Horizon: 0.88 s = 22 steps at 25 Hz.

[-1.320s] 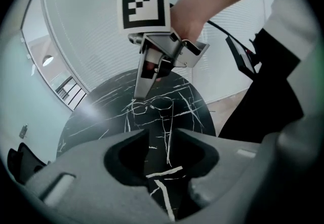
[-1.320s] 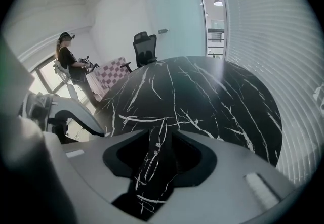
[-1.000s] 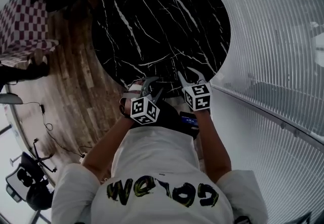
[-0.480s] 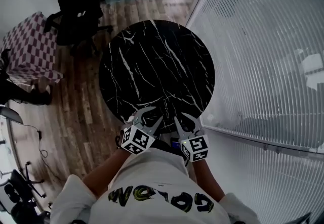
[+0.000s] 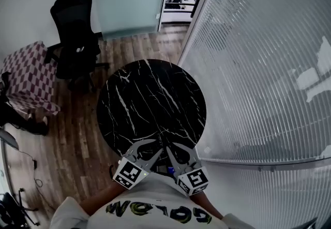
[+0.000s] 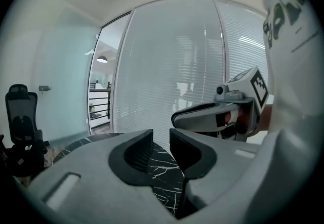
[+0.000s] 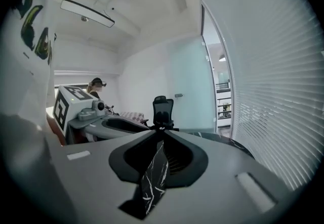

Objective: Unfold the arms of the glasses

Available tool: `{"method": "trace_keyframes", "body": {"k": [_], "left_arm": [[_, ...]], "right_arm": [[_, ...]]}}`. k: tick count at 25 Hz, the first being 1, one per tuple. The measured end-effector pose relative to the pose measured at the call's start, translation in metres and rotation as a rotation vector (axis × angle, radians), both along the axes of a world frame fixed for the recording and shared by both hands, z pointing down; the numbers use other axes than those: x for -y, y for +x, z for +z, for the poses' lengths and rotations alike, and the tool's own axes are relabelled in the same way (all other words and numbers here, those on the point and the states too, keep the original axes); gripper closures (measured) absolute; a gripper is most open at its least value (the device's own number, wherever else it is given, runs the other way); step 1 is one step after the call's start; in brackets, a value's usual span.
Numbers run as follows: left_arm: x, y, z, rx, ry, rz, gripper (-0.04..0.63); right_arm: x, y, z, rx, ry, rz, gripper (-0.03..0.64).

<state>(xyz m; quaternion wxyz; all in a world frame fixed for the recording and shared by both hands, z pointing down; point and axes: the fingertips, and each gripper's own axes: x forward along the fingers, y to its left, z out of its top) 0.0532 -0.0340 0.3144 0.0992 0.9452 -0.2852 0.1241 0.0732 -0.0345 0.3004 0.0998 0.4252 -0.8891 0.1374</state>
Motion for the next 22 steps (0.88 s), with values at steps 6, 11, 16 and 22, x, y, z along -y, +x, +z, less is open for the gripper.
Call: {"method": "trace_keyframes", "body": {"k": [6,11,16,22], "left_arm": [[0.01,-0.005,-0.044,-0.122,0.127,-0.048,0.558],[0.014,-0.004,-0.061,-0.154,0.153,-0.038,0.589],[0.011,0.001,-0.064,-0.178,0.15,-0.017,0.589],[0.005,0.0,-0.063,-0.191,0.145,-0.016,0.589]], "right_arm": [[0.001,-0.005,-0.037,0.052,0.082,-0.002,0.595],[0.002,-0.007,-0.053,0.067,0.119,-0.002,0.615],[-0.001,-0.011,-0.047,0.057,0.105,-0.014,0.615],[-0.003,-0.014,-0.047,0.058,0.102,-0.007,0.615]]}}
